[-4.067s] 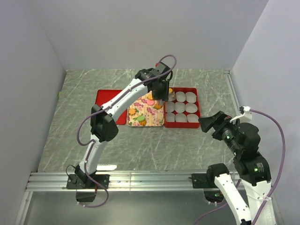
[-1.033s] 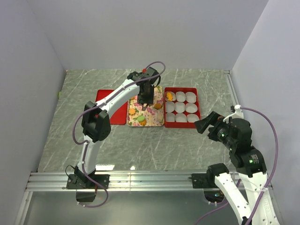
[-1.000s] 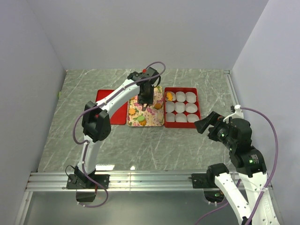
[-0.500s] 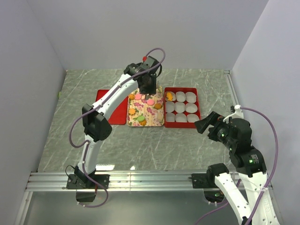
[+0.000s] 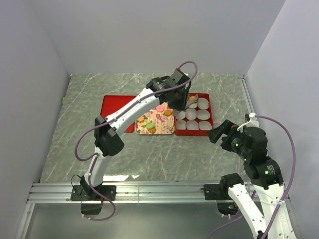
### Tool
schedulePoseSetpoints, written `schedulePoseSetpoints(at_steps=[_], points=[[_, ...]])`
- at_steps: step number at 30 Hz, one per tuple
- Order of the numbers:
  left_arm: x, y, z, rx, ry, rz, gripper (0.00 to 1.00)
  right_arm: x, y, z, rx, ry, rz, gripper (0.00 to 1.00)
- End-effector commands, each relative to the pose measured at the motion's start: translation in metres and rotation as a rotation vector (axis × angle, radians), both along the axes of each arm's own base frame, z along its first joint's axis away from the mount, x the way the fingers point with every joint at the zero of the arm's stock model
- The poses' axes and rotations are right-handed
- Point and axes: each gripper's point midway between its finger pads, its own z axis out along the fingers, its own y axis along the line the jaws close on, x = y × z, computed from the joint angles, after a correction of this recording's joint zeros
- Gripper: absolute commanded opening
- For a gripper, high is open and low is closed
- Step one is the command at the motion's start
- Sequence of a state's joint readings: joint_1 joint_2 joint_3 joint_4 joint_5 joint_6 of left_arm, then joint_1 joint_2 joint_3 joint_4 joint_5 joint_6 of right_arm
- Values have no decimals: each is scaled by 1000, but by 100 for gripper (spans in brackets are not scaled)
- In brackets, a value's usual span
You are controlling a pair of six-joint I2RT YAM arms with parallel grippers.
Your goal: Pack the cookies
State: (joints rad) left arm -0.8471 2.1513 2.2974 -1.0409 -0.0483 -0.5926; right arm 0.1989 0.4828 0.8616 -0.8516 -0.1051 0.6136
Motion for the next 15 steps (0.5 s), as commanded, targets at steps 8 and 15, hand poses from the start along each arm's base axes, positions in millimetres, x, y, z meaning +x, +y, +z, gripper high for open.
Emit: schedulePoseSetpoints(at_steps=[8,15], points=[[15,-35,31,-179,-61,-14,32,-13,-10,6,-35,-27,-22,97],[22,-41,11,-156,-48,-5,33,-24,-19,7,-72,-33,-38,97]])
